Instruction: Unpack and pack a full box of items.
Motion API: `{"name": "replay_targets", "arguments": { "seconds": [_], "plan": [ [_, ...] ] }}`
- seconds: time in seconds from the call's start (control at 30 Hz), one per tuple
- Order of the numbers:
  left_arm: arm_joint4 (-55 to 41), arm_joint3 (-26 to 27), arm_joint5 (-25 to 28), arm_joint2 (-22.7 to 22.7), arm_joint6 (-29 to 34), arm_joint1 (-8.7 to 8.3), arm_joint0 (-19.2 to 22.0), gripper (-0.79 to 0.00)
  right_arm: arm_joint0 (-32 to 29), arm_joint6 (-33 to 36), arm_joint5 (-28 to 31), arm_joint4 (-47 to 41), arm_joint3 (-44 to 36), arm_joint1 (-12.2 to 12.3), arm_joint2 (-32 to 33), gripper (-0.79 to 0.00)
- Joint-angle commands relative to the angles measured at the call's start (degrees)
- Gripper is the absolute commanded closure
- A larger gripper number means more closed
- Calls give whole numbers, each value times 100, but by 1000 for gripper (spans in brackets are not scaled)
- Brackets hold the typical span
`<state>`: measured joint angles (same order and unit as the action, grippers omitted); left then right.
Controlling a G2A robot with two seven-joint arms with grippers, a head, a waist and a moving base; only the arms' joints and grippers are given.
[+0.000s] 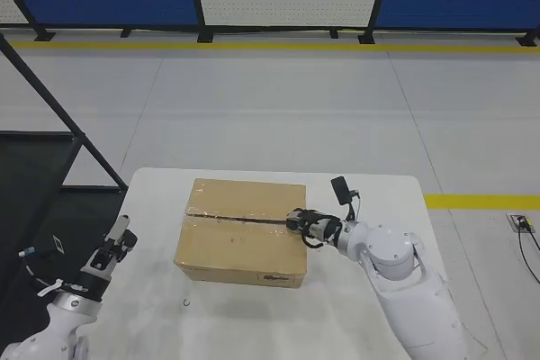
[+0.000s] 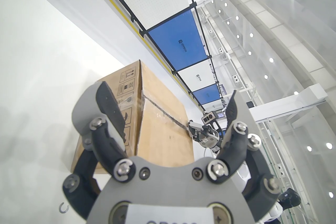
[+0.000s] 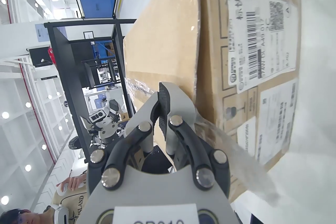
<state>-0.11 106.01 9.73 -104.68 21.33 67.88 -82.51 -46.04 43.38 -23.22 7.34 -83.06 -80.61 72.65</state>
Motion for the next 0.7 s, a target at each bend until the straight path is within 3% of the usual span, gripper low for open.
{"name": "replay_targets", "arguments": {
  "seconds": [0.0,0.67],
  "plan": [
    [4,9,-3,6,-9,-3,-2,-785,-71,-102,-67,47,-60,27,99,0],
    [127,56,-70,154,-68,-25,11,-785,-624,-40,65,-229,-257,222,550,0]
  ]
}}
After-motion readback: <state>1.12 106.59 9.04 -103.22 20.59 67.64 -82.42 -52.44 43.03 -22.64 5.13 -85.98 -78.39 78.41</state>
